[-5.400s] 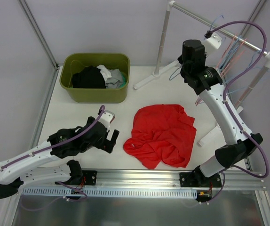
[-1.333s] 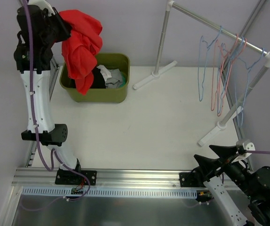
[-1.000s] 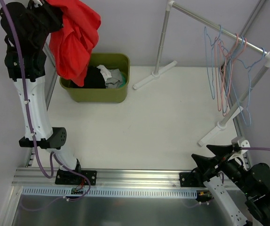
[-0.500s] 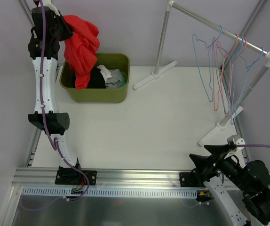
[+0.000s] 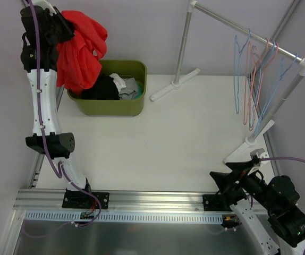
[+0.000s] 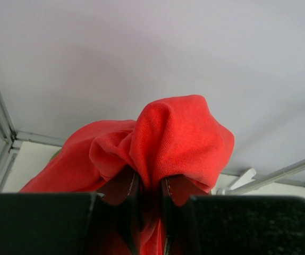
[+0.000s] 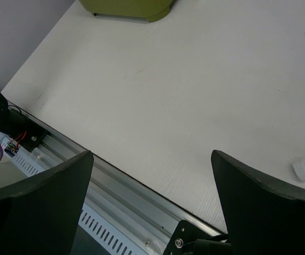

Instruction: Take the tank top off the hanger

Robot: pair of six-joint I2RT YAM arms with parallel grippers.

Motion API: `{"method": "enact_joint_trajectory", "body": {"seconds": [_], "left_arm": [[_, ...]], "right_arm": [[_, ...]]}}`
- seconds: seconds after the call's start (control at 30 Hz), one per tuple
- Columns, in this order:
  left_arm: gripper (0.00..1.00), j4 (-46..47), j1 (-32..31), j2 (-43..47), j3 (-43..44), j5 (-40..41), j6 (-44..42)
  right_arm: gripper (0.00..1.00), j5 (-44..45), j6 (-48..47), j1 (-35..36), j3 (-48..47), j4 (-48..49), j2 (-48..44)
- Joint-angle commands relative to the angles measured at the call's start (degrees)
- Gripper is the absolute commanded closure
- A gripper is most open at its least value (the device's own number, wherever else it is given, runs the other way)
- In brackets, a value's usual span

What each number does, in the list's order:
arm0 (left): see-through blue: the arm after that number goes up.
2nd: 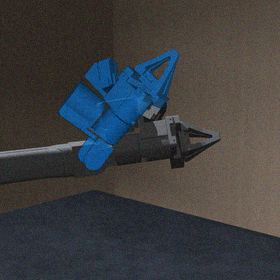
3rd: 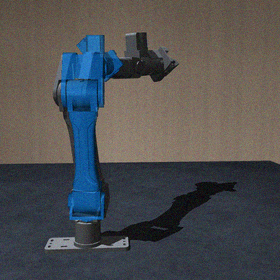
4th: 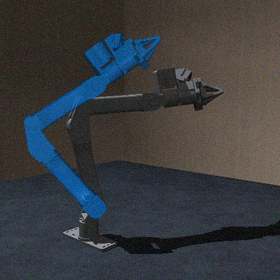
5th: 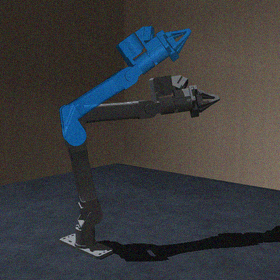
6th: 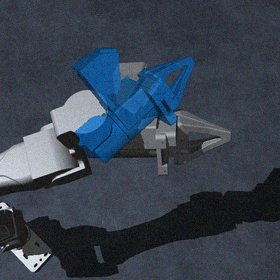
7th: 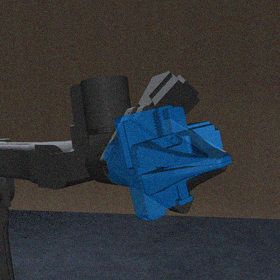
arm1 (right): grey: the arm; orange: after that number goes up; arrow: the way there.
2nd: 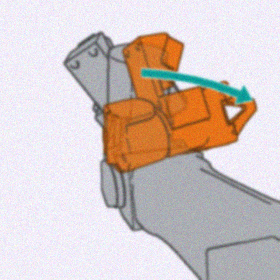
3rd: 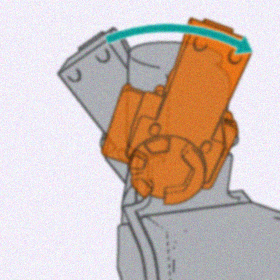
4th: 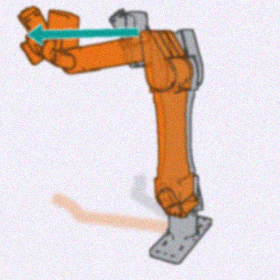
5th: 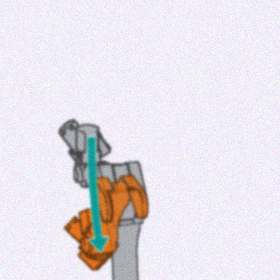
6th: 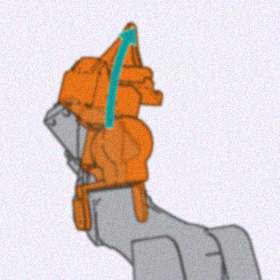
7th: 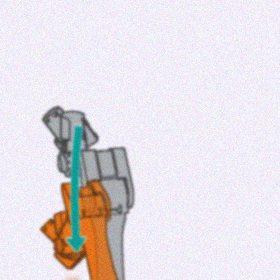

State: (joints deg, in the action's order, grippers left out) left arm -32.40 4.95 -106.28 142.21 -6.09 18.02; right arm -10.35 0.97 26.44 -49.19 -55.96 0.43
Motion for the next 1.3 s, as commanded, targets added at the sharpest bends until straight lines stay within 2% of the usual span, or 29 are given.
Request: {"method": "enact_joint_trajectory", "body": {"seconds": [0.0, 0.3, 0.47, 0.67, 0.8, 0.93, 1.1, 1.17, 1.23, 1.27], "left_arm": [[1.00, 2.61, 0.23, -4.81, -2.64, -4.80, 0.52], [1.00, 2.52, -0.38, -9.03, -6.68, -10.52, 0.79], [1.00, 2.00, -4.77, -9.73, -10.11, -11.67, -1.93], [1.00, 1.38, -11.18, -11.14, -14.93, -6.32, -4.22], [1.00, 0.94, -11.19, -12.02, -20.21, 0.45, 1.12], [1.00, -1.69, -11.80, -15.35, -23.90, 0.02, 7.72], [0.99, -8.01, -12.42, -21.07, -20.23, -0.41, 6.77], [0.89, -10.13, -12.33, -20.03, -17.59, -1.64, 5.89], [0.82, -11.01, -12.33, -16.18, -15.31, -2.17, 5.10], [0.66, -11.36, -12.33, -14.67, -14.52, -1.65, 4.92]], "right_arm": [[0.00, -1.52, 1.05, 0.11, 0.06, 2.53, -7.45], [0.01, -0.90, 0.43, 0.19, 1.73, 2.79, -7.19], [0.01, -1.25, 0.87, 0.19, 2.61, 3.67, -7.37], [0.01, -1.95, 1.66, 0.19, 0.85, 4.02, -7.46], [0.00, -2.13, 1.66, 0.11, 0.85, 3.93, -7.72], [0.01, -2.04, 2.71, 0.19, 1.55, 4.46, -8.16], [0.01, -3.71, 3.68, 0.19, 0.06, 3.94, -8.51], [0.00, -3.19, 3.95, 0.19, -0.99, 2.97, -8.95], [0.01, -2.84, 4.21, 0.19, -2.14, 2.79, -9.04], [0.01, -2.75, 4.65, 0.19, -2.40, 2.70, -9.04]]}}
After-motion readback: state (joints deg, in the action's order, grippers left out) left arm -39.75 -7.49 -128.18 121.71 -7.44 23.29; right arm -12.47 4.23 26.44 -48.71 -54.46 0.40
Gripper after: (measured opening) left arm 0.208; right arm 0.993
